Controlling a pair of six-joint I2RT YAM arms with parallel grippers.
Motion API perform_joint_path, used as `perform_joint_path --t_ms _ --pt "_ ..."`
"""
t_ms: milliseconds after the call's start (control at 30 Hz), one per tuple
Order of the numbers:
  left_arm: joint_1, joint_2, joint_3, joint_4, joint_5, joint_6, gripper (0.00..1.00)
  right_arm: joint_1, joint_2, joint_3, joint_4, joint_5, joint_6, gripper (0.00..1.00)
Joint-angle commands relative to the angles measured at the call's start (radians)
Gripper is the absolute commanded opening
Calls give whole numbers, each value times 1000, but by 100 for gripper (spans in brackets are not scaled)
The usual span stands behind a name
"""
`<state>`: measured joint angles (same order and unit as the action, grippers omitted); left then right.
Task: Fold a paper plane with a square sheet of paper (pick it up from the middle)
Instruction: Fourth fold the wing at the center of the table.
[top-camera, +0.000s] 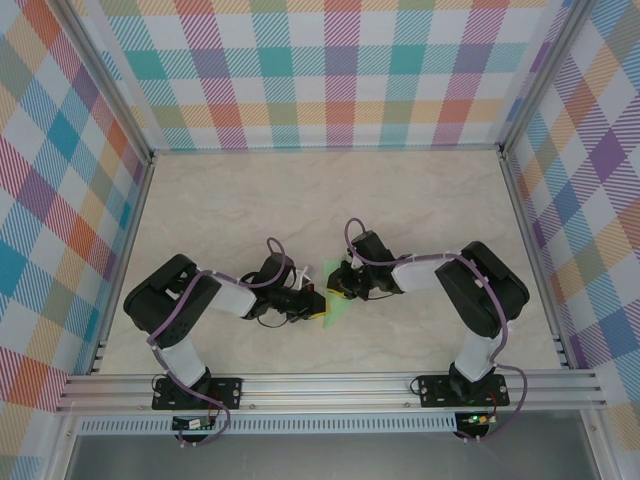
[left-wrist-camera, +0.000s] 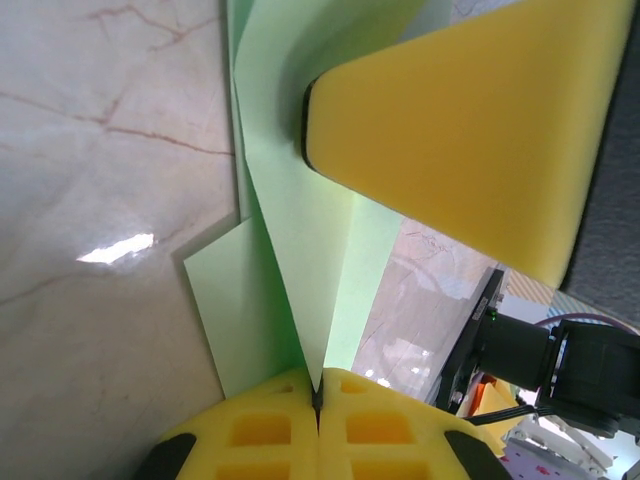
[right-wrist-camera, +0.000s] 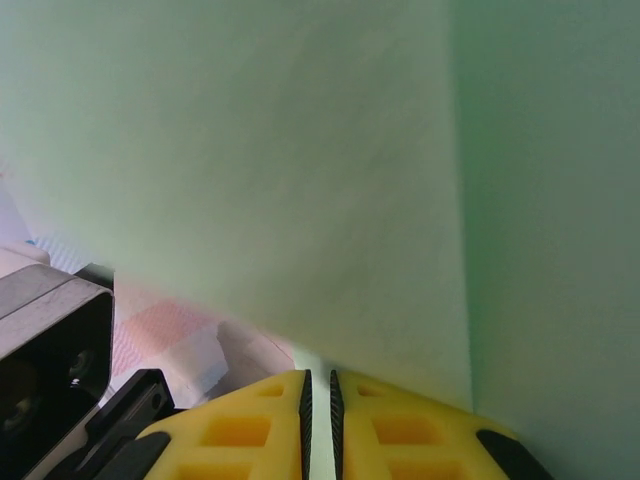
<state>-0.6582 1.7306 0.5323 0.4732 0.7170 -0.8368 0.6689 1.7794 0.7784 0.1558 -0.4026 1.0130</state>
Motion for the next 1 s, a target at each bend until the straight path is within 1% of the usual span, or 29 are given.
perform_joint_path --t_ms 0,133,300,500,700,767,833,900,967 --pt "-1 12 -9 -107 -41 32 8 6 34 5 -41 24 -5 16" --pt "-3 -19 -1 -155 -34 53 10 5 31 0 -51 31 -11 15" --pt "-4 -33 6 -176 -17 66 14 6 37 -1 -60 32 -14 15" --pt "-14 -30 14 -189 -7 82 14 6 43 -4 -60 30 -14 15" --pt "-16 -27 24 -220 -2 106 3 6 46 -2 -65 31 -14 15" --pt "-17 -25 25 -223 9 112 2 5 52 -1 -67 29 -14 15" --pt "-18 -28 29 -237 22 125 6 5 56 -1 -65 28 -13 15" --pt "-20 -34 33 -244 48 142 9 6 55 -2 -65 28 -13 15" --pt "-20 -44 41 -277 47 156 10 6 54 -1 -70 30 -14 15"
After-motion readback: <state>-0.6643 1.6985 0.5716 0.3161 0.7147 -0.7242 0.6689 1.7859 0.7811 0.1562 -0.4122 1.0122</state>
